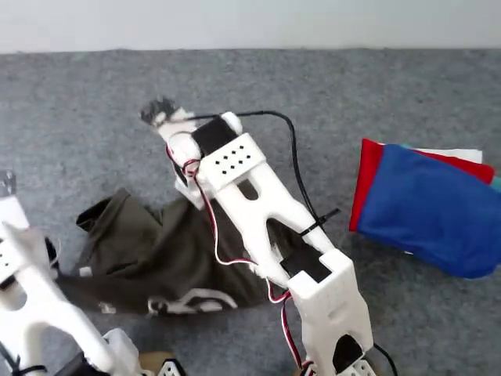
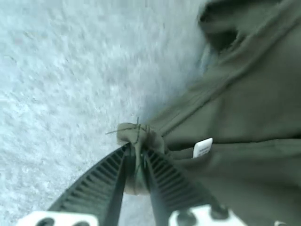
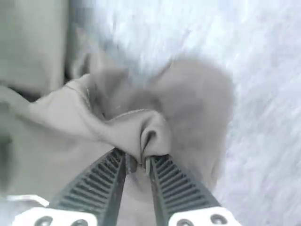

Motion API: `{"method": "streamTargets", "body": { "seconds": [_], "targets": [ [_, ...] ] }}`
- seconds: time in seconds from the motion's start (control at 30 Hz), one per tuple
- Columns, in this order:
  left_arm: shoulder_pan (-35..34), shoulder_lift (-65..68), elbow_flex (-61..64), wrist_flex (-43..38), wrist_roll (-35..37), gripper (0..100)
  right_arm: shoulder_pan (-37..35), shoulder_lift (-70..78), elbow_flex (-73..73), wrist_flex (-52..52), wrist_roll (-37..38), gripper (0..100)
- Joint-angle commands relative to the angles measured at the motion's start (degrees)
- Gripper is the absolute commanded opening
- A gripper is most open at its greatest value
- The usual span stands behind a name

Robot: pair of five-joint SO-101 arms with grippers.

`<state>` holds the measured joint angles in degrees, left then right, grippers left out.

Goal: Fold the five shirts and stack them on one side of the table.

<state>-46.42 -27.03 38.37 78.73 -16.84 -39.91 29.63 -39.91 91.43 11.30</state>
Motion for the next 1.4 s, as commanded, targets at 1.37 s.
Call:
{"method": "streamTargets", "body": {
  "seconds": [1.37],
  "targets": [
    [6.77, 65.58, -58.15, -1.14, 25.58, 1, 12.26, 25.80, -8.97, 11.82, -1.14, 0.7]
  ]
}}
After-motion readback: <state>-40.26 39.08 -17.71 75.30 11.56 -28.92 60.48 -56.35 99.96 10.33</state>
